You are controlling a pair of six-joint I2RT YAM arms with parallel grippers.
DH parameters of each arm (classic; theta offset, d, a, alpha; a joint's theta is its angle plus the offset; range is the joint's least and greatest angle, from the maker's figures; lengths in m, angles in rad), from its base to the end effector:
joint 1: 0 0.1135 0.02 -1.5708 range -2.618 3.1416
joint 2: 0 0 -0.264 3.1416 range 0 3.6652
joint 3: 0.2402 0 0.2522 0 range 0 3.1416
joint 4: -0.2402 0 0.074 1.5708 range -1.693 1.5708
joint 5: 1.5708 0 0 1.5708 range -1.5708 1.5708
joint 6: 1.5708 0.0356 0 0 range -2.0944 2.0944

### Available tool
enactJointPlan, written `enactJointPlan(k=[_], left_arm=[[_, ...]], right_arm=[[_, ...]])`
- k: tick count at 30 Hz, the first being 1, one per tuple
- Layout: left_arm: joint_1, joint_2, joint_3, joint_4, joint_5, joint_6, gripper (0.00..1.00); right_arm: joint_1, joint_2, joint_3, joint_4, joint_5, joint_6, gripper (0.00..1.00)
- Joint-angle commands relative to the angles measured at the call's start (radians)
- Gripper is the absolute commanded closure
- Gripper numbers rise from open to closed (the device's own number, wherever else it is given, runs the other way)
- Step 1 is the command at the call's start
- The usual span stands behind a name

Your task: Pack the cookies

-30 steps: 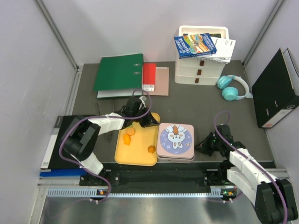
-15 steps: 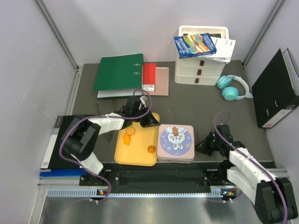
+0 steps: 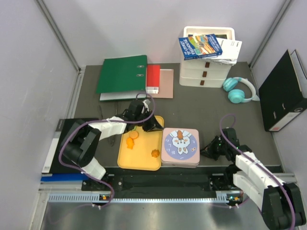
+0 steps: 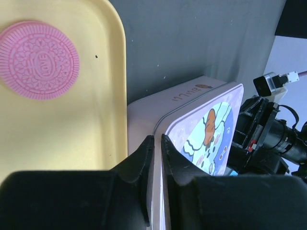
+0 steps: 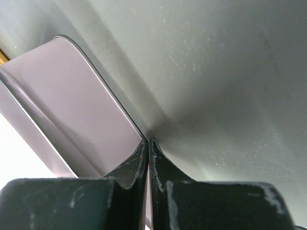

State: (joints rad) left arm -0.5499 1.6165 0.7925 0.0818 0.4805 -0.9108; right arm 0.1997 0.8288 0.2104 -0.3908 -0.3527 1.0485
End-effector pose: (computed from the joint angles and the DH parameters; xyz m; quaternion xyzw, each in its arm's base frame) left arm 0.2645 -0.1814 0.1669 -0.0653 0.8919 -0.4231 0.1459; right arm 0.1281 0.0385 0.1241 0.3452 0.8820 0.2962 0.1229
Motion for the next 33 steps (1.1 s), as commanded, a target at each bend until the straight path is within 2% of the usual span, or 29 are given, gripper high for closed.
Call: enactJointPlan(k=[1,6,10,20,33], left_arm=[[0.022,-0.056,0.051,-0.039,-0.029,0.033,0.82],[0.059,-0.070,0.074,-0.065,-0.060,0.047,0.75],[0.067,-0.026,0.126,-0.118,-0.109,0.091,0.74],[0.065,0.152,0.226,-0.099,-0.030,0.115,0.80],[0.041,0.155,0.200,-0.054,0.062,0.116,0.88]], right_arm=[[-0.003,-0.017,0.032,-0.034,0.017,-0.021,1.00],[-0.003,-0.025,0.037,-0.046,0.020,-0.025,1.00],[-0.003,-0.022,0.038,-0.045,0.021,-0.027,1.00],[-0.003,-0.007,0.038,-0.045,0.021,-0.036,1.00],[-0.003,0.018,0.030,-0.017,0.018,-0.028,1.00]])
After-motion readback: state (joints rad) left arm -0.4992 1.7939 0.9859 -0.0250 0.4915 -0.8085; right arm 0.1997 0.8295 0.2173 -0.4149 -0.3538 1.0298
